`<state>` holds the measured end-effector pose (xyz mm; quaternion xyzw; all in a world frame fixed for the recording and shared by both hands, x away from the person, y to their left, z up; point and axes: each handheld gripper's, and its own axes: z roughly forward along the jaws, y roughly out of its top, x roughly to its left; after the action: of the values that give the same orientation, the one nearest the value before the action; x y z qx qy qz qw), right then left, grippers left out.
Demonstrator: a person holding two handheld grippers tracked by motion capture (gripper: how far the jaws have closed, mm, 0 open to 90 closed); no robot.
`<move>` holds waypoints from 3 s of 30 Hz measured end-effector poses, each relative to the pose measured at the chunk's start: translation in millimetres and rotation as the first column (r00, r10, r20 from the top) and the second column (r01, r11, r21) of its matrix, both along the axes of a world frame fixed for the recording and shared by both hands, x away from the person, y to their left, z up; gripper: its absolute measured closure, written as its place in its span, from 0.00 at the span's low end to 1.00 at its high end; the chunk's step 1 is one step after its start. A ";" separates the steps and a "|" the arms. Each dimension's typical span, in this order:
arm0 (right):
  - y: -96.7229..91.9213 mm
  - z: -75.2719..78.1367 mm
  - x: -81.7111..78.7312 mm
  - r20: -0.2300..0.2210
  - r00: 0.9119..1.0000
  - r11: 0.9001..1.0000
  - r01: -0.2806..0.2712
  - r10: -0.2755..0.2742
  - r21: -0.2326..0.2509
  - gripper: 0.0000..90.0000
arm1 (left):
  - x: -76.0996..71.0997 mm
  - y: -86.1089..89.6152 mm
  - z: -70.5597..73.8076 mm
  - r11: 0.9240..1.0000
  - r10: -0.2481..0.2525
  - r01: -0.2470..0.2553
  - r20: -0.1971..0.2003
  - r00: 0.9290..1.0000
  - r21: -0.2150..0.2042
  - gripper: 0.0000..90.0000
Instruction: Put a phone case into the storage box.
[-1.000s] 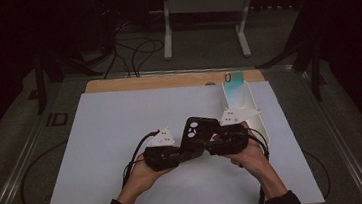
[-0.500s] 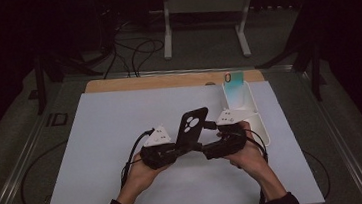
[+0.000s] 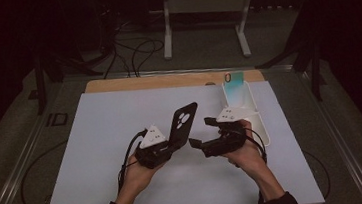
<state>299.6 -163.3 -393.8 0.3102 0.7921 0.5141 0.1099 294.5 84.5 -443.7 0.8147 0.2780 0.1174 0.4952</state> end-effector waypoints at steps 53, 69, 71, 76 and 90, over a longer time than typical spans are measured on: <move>34.8 9.0 18.2 -0.084 0.974 0.960 0.224 -0.212 0.169 0.16 | -8.3 -14.7 -11.4 1.000 0.020 -0.020 -0.018 1.000 -0.005 0.86; 32.4 11.0 16.8 -0.062 0.974 0.960 0.225 -0.217 0.168 0.16 | -8.9 0.6 -4.4 0.993 0.117 -0.117 0.004 0.993 0.011 0.26; 29.8 11.7 17.4 -0.061 0.973 0.959 0.228 -0.221 0.170 0.16 | -9.1 5.5 -2.8 0.991 0.134 -0.134 0.009 0.991 0.006 0.18; 24.3 11.2 18.3 -0.059 0.971 0.959 0.237 -0.231 0.156 0.16 | -11.5 16.9 -1.4 0.988 0.153 -0.153 0.018 0.988 0.019 0.09; 13.7 11.7 20.7 -0.055 0.966 0.955 0.257 -0.251 0.146 0.16 | -17.3 65.3 -6.5 0.975 0.219 -0.220 0.023 0.975 0.026 0.01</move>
<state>320.2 -149.6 -382.1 0.4260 0.7061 0.5487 0.1369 277.2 149.7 -450.2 0.7847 0.3596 0.1834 0.4705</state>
